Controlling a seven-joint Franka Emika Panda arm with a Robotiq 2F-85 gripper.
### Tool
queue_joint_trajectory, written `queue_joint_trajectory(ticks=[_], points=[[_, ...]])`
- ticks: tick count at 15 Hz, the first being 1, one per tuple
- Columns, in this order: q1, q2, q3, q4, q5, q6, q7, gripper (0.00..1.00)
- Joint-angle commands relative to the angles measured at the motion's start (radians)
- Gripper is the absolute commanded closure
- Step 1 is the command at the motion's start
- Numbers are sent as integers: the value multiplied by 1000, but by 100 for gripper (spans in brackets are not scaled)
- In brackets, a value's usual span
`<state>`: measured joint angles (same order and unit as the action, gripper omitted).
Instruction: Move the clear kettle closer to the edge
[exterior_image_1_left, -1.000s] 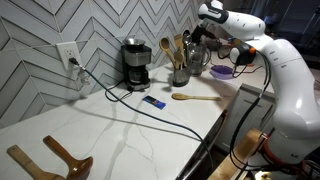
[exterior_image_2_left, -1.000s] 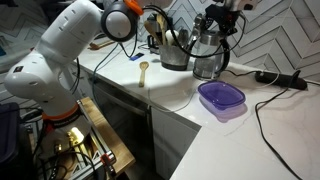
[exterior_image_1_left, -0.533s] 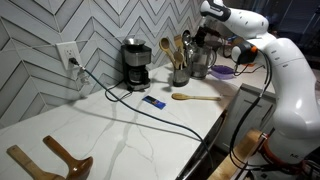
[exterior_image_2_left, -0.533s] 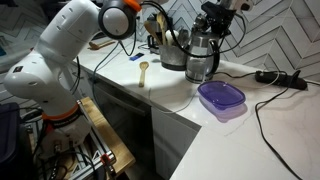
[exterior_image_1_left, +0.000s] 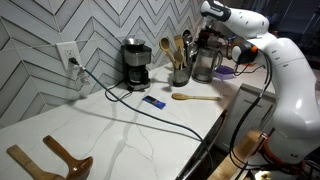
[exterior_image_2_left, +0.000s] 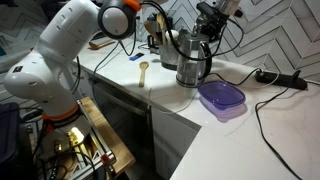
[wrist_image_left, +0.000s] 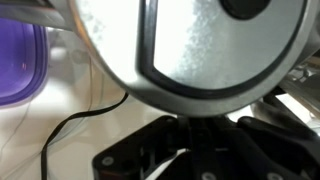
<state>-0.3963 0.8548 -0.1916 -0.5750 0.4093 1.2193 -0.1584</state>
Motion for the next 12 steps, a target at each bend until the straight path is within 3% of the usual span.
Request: queue_joint_trajectory(ticks=[1,9,12], points=[[-6,-6,-10,1,-30,-94,-24,100],[2,-25,-40,-5,-93,-189,-30,100],[-18,-24,-28,7,-61,-160,-28,100]])
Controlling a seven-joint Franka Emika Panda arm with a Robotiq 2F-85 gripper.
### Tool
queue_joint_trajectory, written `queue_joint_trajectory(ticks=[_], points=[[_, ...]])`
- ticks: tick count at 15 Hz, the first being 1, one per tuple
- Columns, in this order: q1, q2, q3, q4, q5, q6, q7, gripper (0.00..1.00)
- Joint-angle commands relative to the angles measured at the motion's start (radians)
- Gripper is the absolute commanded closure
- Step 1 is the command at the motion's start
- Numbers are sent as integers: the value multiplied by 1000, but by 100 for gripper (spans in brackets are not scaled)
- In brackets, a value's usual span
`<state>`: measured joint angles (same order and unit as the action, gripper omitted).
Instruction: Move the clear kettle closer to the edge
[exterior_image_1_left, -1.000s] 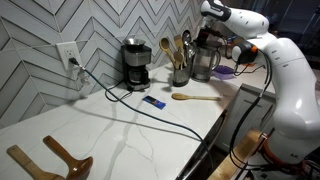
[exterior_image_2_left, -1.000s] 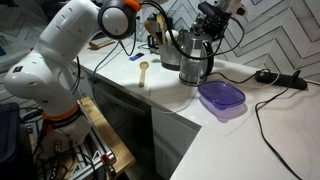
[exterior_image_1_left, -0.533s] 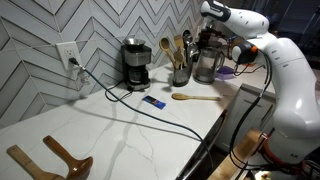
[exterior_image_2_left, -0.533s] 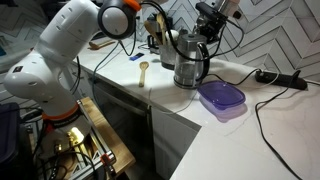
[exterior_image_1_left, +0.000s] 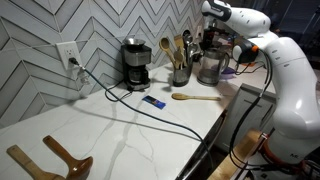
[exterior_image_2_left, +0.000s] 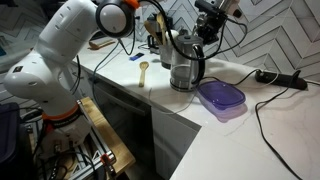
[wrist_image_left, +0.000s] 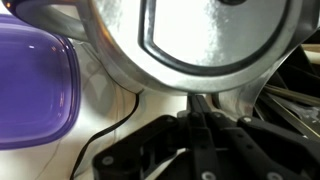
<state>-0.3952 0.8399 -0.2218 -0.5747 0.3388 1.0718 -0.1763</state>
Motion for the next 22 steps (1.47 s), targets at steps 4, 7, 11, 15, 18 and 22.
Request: queue_joint_trajectory(ticks=[4,7,11,15,18,22], points=[[-88,-18,30,31,140,115,84,100],[-143,-32,31,42,225,192,131,100],[-202,-105,15,22,251,198,110,100],[-234,-218,3,0,245,182,89,70],[-241,-308,-7,-20,235,159,101,49],[-218,-406,-42,-42,182,135,104,17]])
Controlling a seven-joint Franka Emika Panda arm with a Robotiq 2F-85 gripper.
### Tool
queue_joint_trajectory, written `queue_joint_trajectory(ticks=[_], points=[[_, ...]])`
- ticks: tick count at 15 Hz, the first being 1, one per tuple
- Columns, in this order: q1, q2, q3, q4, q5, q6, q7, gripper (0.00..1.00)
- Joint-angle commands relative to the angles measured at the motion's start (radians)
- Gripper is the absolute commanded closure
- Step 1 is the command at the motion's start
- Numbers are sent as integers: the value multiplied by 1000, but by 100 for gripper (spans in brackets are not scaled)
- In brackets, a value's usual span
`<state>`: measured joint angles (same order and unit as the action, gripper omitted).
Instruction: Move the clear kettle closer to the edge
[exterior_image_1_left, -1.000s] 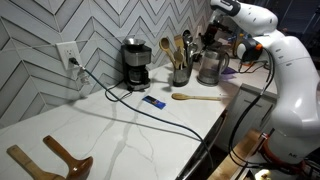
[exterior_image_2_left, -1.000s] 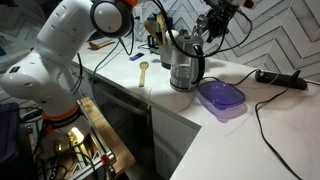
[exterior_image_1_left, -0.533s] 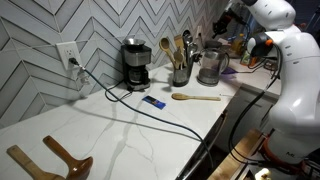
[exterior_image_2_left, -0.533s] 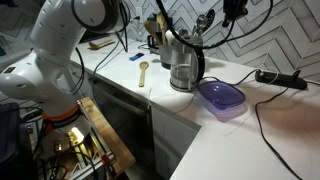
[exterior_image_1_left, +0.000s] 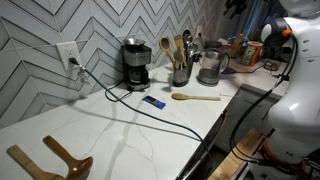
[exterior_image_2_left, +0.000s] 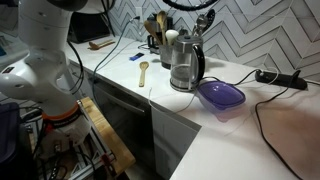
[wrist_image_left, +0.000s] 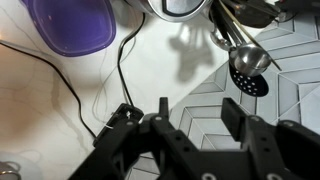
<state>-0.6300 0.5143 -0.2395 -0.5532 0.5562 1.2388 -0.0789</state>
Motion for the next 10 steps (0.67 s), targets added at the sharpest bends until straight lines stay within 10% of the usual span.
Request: queue_joint_trajectory(ticks=[1,10], points=[[26,-101,-33,-67,-51,-41,9,11],[169,-264,-58,-143,-275,-100,101,0]])
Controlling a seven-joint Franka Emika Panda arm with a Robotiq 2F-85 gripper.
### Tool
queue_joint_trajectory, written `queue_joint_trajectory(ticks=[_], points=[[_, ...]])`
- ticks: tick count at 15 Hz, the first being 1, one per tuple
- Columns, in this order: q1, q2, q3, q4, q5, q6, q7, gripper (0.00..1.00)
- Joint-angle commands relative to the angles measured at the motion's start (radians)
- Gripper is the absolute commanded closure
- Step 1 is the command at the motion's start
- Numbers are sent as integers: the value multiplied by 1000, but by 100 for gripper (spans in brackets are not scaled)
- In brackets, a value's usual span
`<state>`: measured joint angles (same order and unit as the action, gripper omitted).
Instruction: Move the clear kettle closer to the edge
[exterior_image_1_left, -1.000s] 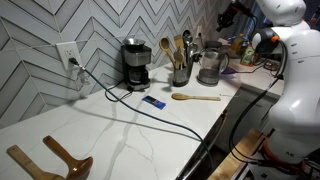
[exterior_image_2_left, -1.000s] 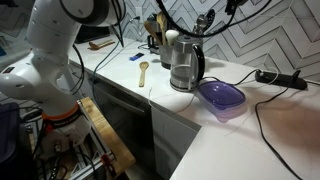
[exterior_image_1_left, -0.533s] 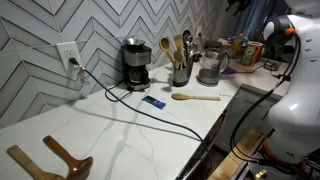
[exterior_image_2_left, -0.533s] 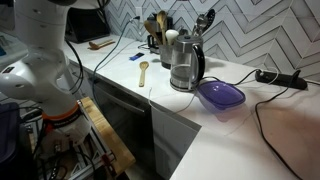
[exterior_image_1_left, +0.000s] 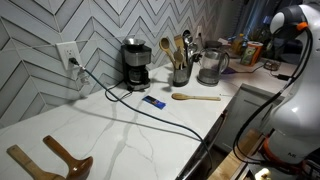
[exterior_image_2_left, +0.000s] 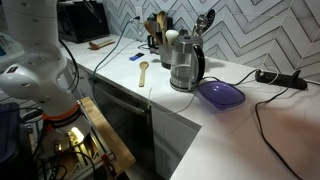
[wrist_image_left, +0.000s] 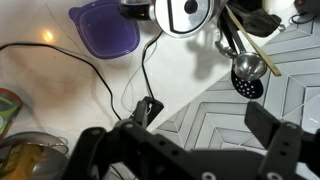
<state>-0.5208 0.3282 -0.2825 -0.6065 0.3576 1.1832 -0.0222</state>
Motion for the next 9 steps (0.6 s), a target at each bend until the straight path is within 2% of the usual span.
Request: queue_joint_trajectory(ticks=[1,2,3,5,9], points=[[78,-97,-13,-105,-106,-68,55,0],[94,-118,-6,-128,-121,-102,61,0],[54,-50,-1,-37,-75,-61,35,0],[79,-78,-1,-63,-97,-88,45,0],[85,-90,-2,-87,-103,-89,47,0]])
